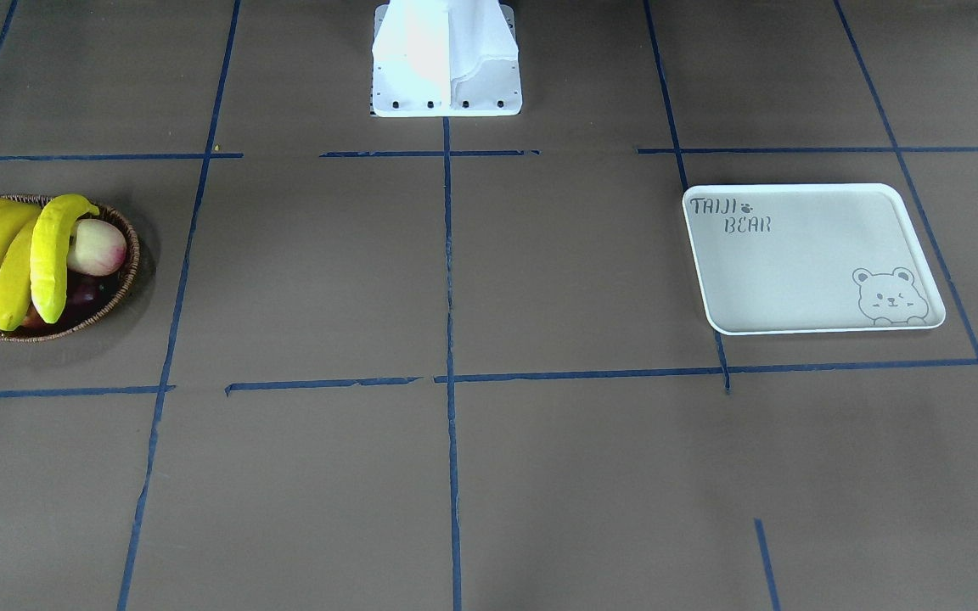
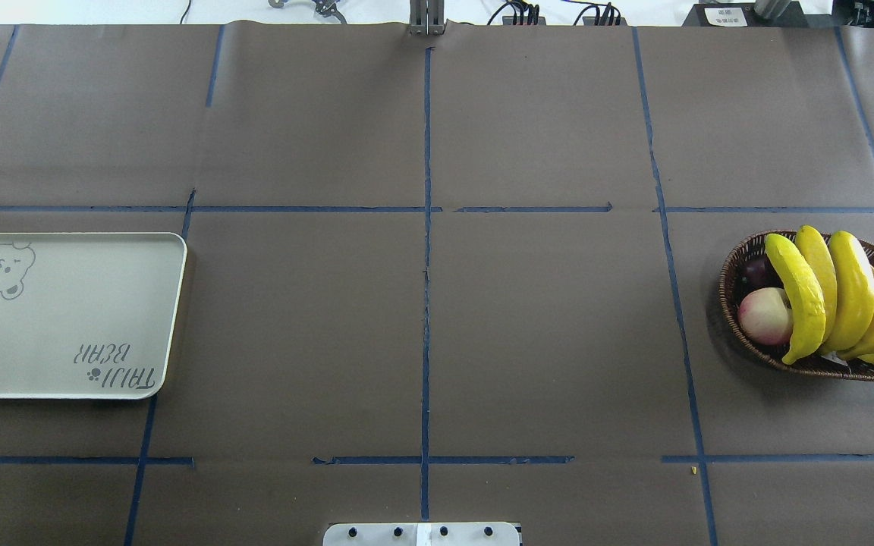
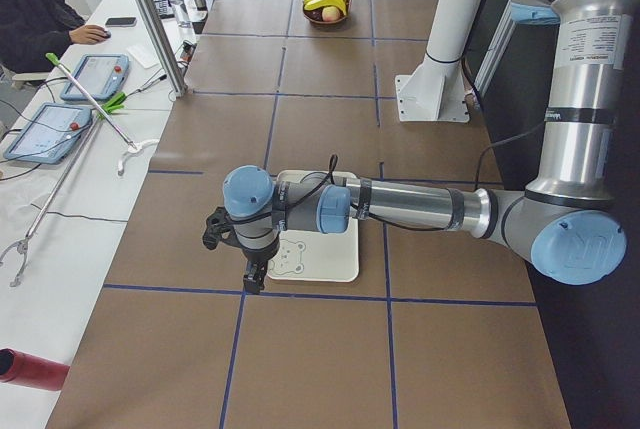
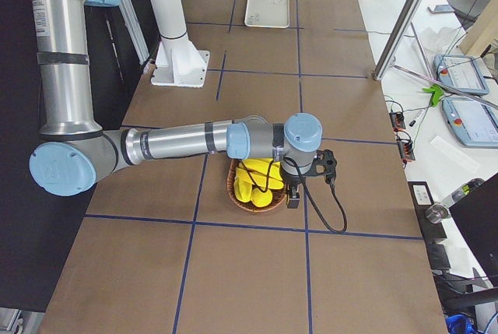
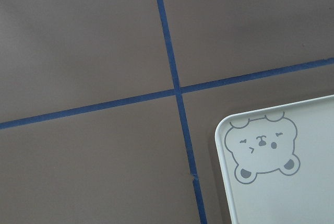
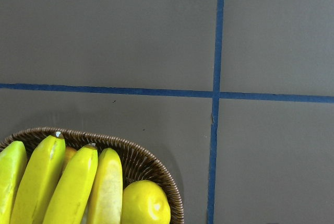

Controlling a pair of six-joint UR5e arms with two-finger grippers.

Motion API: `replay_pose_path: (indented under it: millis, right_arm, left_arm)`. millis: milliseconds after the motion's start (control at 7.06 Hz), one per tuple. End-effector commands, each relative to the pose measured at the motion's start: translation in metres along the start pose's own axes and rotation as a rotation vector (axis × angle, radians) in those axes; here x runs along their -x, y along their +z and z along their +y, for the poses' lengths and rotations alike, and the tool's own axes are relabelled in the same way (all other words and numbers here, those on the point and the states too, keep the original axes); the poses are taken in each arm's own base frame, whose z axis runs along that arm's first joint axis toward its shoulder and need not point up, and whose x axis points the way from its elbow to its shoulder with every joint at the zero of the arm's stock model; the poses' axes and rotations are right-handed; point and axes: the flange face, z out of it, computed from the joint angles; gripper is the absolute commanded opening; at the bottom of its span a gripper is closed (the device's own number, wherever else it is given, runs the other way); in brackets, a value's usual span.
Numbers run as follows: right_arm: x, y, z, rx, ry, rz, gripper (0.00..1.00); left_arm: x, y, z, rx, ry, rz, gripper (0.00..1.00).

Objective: Transfer all bananas from basket to plate

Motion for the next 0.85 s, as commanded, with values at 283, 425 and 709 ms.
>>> replay_pose_path:
  millis: [283, 425, 709]
  right_arm:
    - [0.106, -0.003, -0.012, -0.041, 0.014, 0.051, 1.00]
    - [0.153, 0.004, -0.005, -0.034, 0.043, 0.036, 1.00]
    - [0.201, -0.008, 0.013, -0.048, 0.111, -0.007, 1.00]
  left_arm:
    - [-0.005, -0.003, -0.004, -0.011, 0.004, 0.026, 1.00]
    - [-0.007, -0.004, -0.005, -0.020, -0.037, 0.028, 1.00]
    - [-0.009, -0.004, -0.006, -0.047, -0.060, 0.027, 1.00]
